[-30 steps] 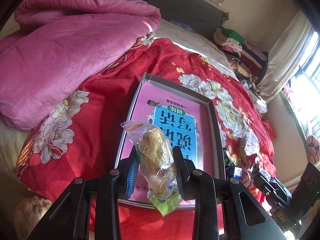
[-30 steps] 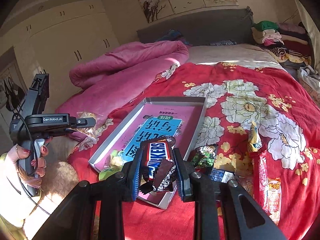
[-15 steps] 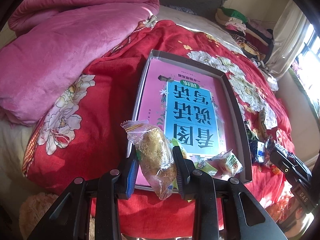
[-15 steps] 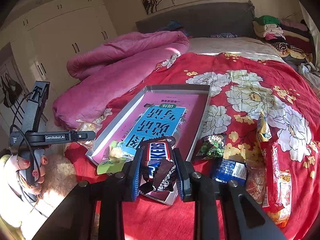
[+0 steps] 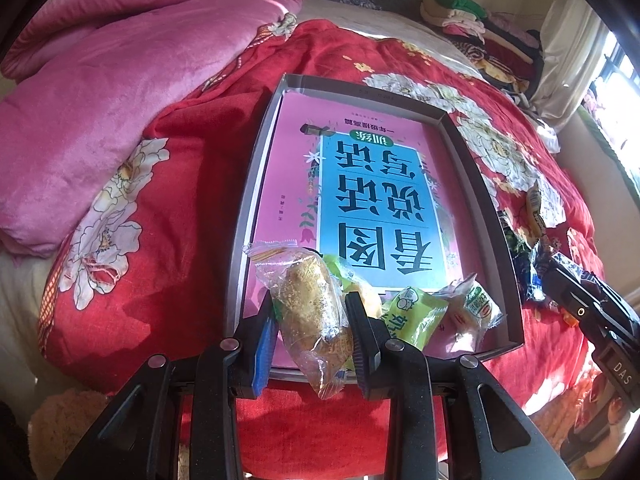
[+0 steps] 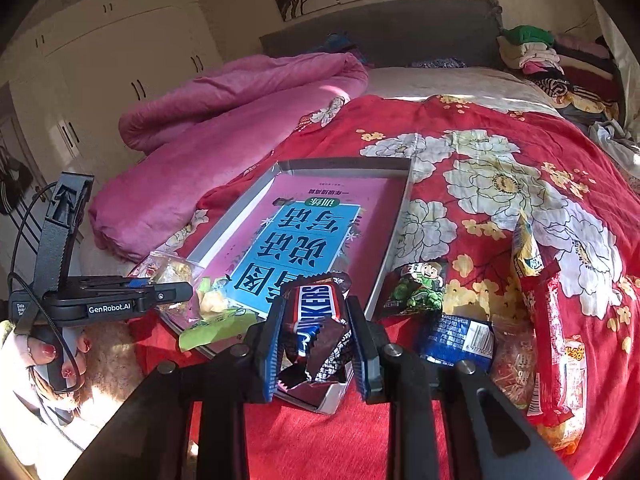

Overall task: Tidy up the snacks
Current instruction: 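Lower the cracker bag into the tray with the left tool while the right tool lowers the Snickers bar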

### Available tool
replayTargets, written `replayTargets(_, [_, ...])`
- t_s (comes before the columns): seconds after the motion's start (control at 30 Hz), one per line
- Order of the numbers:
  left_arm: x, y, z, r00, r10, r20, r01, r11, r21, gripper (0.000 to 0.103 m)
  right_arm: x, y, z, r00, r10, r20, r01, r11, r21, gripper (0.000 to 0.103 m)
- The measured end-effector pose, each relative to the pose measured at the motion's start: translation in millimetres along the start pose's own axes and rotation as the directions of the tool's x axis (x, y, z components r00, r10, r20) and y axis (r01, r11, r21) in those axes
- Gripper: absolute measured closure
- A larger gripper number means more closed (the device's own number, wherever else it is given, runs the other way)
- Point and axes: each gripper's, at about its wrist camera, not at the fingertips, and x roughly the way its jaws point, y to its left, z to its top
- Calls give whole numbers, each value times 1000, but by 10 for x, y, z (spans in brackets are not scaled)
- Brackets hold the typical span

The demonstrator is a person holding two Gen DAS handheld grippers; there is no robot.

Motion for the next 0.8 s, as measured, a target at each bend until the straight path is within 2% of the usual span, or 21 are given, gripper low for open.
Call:
replayTargets(0.17, [45, -7, -7, 1000, -14, 1, 14, 1000, -1, 69, 73, 32, 8, 1000, -15, -11, 15, 1000, -10, 74])
replayTargets(0.53, [139, 9, -3, 995, -96, 11, 96, 995, -34, 69, 302, 109, -16, 997, -52, -50, 51, 999, -20, 74])
replayTargets(0.8, [184, 26, 25, 994, -106, 20, 107, 993, -43, 69, 459, 165, -42, 993, -97, -74, 93, 994, -50, 74])
